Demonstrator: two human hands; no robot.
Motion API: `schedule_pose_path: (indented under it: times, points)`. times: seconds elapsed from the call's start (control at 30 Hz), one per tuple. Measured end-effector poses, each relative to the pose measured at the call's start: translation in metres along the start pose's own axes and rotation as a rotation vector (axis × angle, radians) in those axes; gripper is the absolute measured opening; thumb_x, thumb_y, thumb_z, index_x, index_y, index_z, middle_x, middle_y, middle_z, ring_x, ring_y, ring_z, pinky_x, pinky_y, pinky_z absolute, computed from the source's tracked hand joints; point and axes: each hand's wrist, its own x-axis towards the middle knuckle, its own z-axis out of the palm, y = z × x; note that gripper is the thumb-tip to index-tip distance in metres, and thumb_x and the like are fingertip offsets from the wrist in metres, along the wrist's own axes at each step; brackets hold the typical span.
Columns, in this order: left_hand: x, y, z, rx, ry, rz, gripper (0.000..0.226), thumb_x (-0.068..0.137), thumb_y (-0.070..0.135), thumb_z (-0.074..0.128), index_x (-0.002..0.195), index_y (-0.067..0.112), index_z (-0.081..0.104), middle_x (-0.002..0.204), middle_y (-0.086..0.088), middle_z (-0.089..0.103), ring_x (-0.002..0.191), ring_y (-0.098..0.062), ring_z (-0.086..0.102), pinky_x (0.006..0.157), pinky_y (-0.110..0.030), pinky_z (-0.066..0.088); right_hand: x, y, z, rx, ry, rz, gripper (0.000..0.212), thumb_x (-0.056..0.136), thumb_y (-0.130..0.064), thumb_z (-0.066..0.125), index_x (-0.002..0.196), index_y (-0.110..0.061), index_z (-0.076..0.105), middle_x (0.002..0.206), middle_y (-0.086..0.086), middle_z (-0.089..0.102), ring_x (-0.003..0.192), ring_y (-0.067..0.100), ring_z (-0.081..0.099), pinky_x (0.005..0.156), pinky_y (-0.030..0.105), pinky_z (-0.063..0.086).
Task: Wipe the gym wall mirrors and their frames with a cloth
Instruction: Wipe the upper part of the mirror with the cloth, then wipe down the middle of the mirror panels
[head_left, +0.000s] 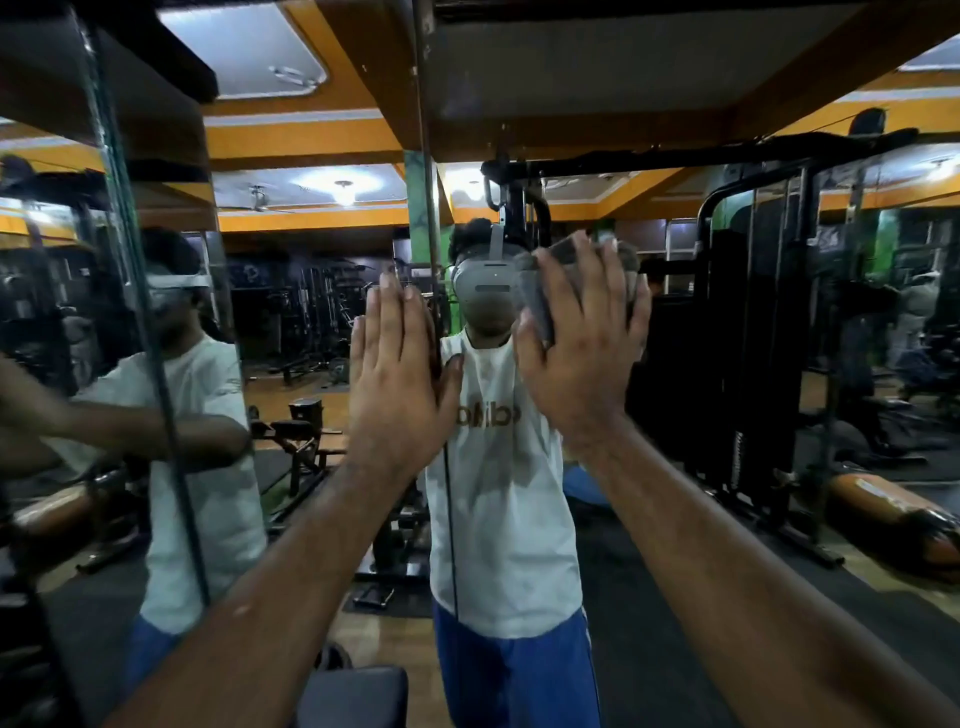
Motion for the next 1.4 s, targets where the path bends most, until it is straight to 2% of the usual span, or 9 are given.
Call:
schedule_pose_path:
  times: [0.17,0.33,0.53,0.7,0.77,0.93,1.1,1.3,1.4]
  points:
    - [-0.01,-0.027,-0.021,-0.069,0.071,0.078,0.065,0.104,0.033,0.045,0.158,0.003,0.026,0.168,-0.015,0.016,0.156,-0.029,0.011,0.126,-0.051,0.018,-0.016,-0.026,0.005,0.021,-0.128,-0.38,0.048,0.103,-0.038,0.052,0.148,-0.022,0.058,0.162,0.01,0.044,0.154,0.03,0.033,0.125,0.059,0.017]
    - [-0.014,-0.057,-0.021,0.105,0.046,0.022,0.066,0.103,0.035,0.04,0.158,0.002,0.025,0.168,-0.018,0.016,0.156,-0.032,0.01,0.125,-0.054,0.018,0.018,-0.055,0.02,0.033,-0.021,-0.07,0.052,0.098,-0.036,0.053,0.148,-0.022,0.057,0.162,0.01,0.042,0.153,0.032,0.033,0.124,0.06,0.018]
    - [-0.022,-0.081,-0.023,0.105,0.052,0.039,0.075,0.103,0.042,0.043,0.158,-0.002,0.019,0.168,-0.018,0.012,0.157,-0.03,0.008,0.127,-0.047,0.015,-0.005,-0.083,0.03,0.007,-0.178,-0.558,0.051,0.101,-0.039,0.056,0.149,-0.023,0.056,0.161,0.011,0.044,0.153,0.03,0.035,0.124,0.062,0.022]
    - [-0.024,-0.098,-0.031,0.152,0.023,0.019,0.078,0.104,0.047,0.041,0.16,0.0,0.014,0.169,-0.016,0.008,0.157,-0.028,0.003,0.126,-0.049,0.016,0.03,-0.1,0.037,-0.024,-0.087,-0.21,0.052,0.101,-0.039,0.051,0.151,-0.023,0.052,0.164,0.01,0.039,0.156,0.032,0.028,0.127,0.06,0.011]
    - [-0.024,-0.102,-0.035,0.117,-0.011,0.039,0.077,0.103,0.045,0.039,0.16,0.0,0.013,0.17,-0.015,0.007,0.158,-0.026,0.002,0.127,-0.047,0.013,0.024,-0.123,0.041,0.006,-0.135,-0.275,0.055,0.1,-0.038,0.053,0.153,-0.022,0.05,0.165,0.011,0.036,0.156,0.032,0.027,0.127,0.06,0.01]
    - [-0.028,-0.119,-0.056,0.137,0.035,0.035,0.077,0.096,0.041,0.044,0.158,-0.001,0.025,0.168,-0.016,0.015,0.156,-0.03,0.014,0.126,-0.047,0.02,0.019,-0.13,0.046,0.032,-0.243,-0.689,0.057,0.095,-0.038,0.059,0.15,-0.024,0.053,0.164,0.01,0.04,0.154,0.029,0.032,0.126,0.056,0.015]
    - [-0.018,-0.132,-0.075,0.333,-0.038,-0.03,0.082,0.095,0.051,0.04,0.159,0.002,0.023,0.169,-0.013,0.013,0.155,-0.028,0.015,0.126,-0.035,0.007,0.04,-0.156,0.053,0.069,-0.066,-0.264,0.049,0.097,-0.033,0.055,0.145,-0.021,0.059,0.161,0.01,0.045,0.153,0.03,0.035,0.125,0.055,0.012]
    - [-0.025,-0.137,-0.103,0.554,0.062,-0.015,0.066,0.092,0.031,0.059,0.148,0.0,0.044,0.156,-0.023,0.039,0.149,-0.037,0.03,0.126,-0.045,0.014,0.014,-0.182,0.057,0.091,-0.351,-0.695,0.055,0.098,-0.037,0.047,0.151,-0.024,0.053,0.164,0.008,0.041,0.156,0.028,0.028,0.126,0.053,0.009]
    - [-0.022,-0.138,-0.127,0.799,-0.032,-0.019,0.071,0.095,0.032,0.049,0.155,-0.002,0.03,0.16,-0.026,0.029,0.153,-0.039,0.017,0.127,-0.05,0.009,0.035,-0.183,0.059,0.105,-0.265,-0.523,0.057,0.101,-0.043,0.031,0.148,-0.022,0.055,0.162,0.01,0.044,0.154,0.03,0.031,0.126,0.058,0.018]
